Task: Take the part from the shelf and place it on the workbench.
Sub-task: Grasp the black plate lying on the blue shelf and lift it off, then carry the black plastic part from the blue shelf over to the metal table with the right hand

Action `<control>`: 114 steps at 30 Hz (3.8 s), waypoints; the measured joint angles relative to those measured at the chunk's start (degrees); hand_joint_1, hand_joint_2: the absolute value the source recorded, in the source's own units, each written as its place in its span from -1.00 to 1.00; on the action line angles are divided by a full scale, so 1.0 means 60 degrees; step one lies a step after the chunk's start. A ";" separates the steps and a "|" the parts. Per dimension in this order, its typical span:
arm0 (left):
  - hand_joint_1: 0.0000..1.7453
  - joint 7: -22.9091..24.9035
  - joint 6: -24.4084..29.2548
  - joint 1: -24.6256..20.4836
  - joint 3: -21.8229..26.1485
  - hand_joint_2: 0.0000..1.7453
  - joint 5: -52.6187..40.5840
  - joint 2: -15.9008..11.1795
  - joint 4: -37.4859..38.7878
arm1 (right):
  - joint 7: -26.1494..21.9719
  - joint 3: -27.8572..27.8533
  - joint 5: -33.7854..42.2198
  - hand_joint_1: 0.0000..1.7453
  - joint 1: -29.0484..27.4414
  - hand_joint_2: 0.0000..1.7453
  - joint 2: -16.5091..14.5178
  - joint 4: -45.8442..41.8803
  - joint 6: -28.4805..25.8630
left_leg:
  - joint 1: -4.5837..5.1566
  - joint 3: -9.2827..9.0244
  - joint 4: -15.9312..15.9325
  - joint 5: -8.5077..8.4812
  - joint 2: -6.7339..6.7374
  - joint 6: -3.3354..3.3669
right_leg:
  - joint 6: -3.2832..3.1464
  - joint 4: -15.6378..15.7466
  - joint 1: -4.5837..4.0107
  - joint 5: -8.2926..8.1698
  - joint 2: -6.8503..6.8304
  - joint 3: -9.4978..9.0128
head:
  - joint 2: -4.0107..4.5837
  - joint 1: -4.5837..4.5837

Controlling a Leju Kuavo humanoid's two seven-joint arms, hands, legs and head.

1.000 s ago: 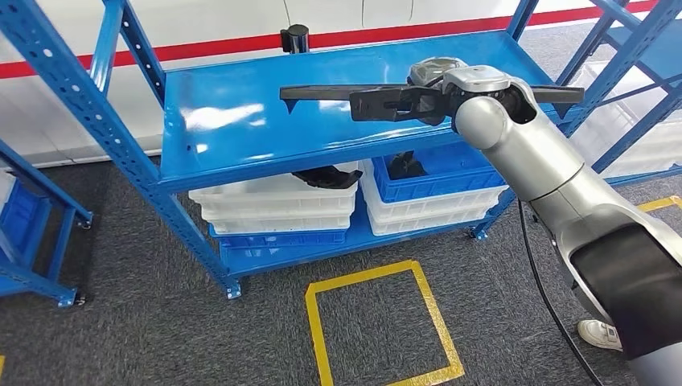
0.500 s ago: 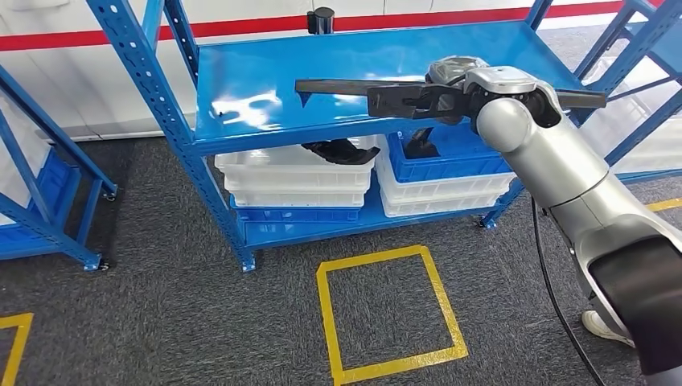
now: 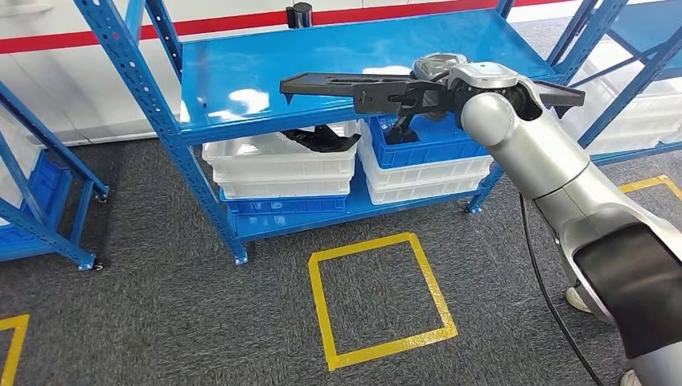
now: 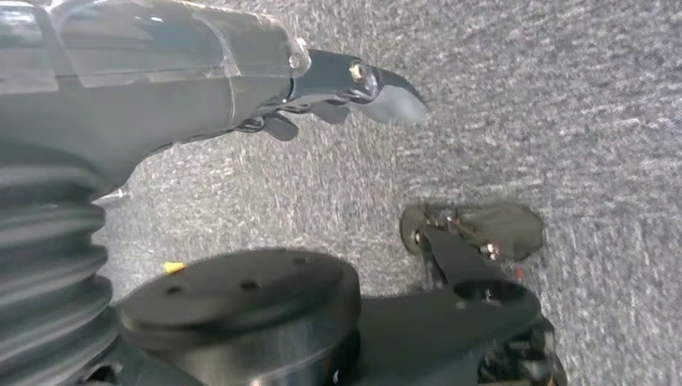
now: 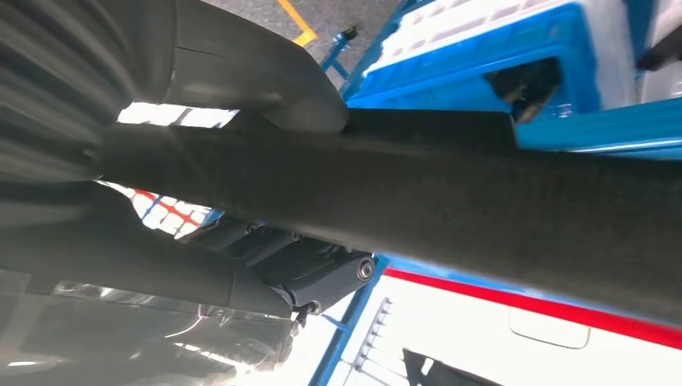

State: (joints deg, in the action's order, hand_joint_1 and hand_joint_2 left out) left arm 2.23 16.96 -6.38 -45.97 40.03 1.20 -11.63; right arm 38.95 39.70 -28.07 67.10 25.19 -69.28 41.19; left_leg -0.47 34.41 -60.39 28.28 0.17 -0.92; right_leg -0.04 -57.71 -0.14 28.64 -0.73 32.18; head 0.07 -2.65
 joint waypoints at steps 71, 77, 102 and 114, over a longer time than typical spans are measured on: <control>-1.00 0.0136 -0.0025 0.0045 -0.0081 1.00 0.0195 -0.0044 0.0003 | 0.0000 0.1555 0.2083 1.00 0.0003 1.00 0.0699 -0.0085 -0.1895 | 0.0017 -0.0140 0.0302 0.0021 0.0272 0.0440 | 0.0490 -0.2343 0.0169 0.0382 0.0164 0.1762 | 0.0000 -0.0360; -1.00 0.0124 -0.0025 -0.0031 -0.0117 1.00 0.0196 -0.0015 -0.0004 | 0.0000 0.1576 0.2190 1.00 0.0065 1.00 0.0719 -0.0236 -0.2043 | 0.0124 -0.0170 0.0254 0.0182 0.0545 0.0367 | 0.0230 0.0066 0.0018 -0.0527 0.0084 0.0545 | 0.0000 -0.0344; -1.00 0.0138 -0.0028 -0.0014 -0.0240 1.00 0.0291 -0.0008 -0.0006 | 0.0000 0.1566 0.2552 1.00 0.0056 1.00 0.0903 -0.0031 -0.2338 | 0.0074 -0.0639 0.0441 0.0305 0.0408 0.0476 | 0.0434 -0.1357 0.0089 -0.0436 -0.0207 0.1343 | 0.0000 -0.0473; -1.00 0.0139 -0.0028 -0.0017 -0.0245 1.00 0.0352 -0.0010 -0.0004 | 0.0000 0.1606 0.2702 1.00 0.0137 1.00 0.0809 0.0026 -0.2378 | 0.0088 0.0797 -0.2376 0.1707 -0.0116 0.0055 | -0.0112 0.0022 0.0031 -0.0657 0.0559 0.0754 | 0.0000 -0.0104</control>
State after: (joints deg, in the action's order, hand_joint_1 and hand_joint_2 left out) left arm 3.07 16.79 -6.49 -47.43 42.14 1.14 -11.65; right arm 38.95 49.33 -11.86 67.92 30.04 -69.12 26.92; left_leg 0.05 39.19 -74.64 38.52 -0.52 -0.59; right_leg -0.71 -57.58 0.04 24.70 2.63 36.71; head 0.07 -3.27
